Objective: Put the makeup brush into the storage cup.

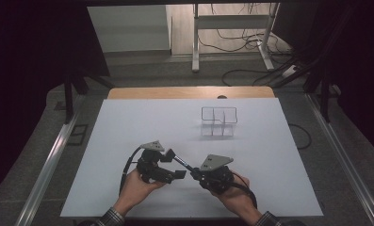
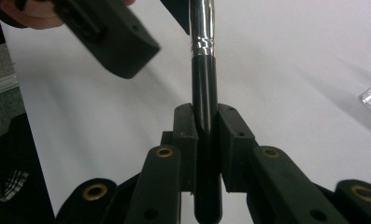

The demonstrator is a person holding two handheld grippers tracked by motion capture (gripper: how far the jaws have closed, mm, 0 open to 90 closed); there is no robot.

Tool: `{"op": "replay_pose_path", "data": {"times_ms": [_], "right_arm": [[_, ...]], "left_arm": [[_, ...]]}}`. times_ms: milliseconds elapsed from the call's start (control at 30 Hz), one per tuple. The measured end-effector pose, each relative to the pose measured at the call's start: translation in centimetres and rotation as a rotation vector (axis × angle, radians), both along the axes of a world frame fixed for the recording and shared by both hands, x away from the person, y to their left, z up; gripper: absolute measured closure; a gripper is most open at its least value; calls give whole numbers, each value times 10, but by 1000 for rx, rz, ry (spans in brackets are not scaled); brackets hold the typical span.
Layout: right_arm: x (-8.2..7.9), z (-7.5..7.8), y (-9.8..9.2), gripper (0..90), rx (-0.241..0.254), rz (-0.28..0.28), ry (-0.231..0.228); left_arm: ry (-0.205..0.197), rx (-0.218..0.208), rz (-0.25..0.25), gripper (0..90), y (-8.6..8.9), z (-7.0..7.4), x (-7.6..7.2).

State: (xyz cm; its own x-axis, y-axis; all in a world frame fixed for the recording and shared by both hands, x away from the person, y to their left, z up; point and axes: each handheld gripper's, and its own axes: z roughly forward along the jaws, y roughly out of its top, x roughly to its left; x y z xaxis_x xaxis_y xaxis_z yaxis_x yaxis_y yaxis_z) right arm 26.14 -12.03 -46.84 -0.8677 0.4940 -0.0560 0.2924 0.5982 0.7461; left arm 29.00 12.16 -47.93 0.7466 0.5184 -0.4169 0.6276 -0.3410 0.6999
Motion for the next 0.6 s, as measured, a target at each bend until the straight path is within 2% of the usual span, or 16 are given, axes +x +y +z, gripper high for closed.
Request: {"op": "replay_pose_path", "data": {"times_ms": [33,200,333,367,400,433,467,500,533,567,600], "right_arm": [[-1,-1,1,785,3,5,-2],[-3,-1,4,785,9,18,-8],[-3,-2,4,784,7,21,-4],[-3,-3,5,784,7,27,-1],[-3,-3,5,784,3,31,-3],[-4,-3,5,783,0,35,0],[-4,-4,6,782,0,39,1],[-4,-5,6,782,-6,43,2],[-4,-5,6,782,-6,43,2],[-3,-6,7,780,-14,48,8],[-3,-6,7,780,-14,48,8]], "left_arm": [[7,-16,-5,120,1,0,0],[18,-37,-4,194,2,0,1],[29,-55,-3,290,5,0,2],[42,-79,0,320,8,0,4],[42,-79,0,355,8,0,4],[58,-110,6,390,12,-1,5],[58,-110,6,424,12,-1,5],[76,-140,11,469,16,-2,6],[76,-140,11,515,16,-2,6],[112,-191,-1,562,20,-4,8],[112,-191,-1,625,20,-4,8]]}}
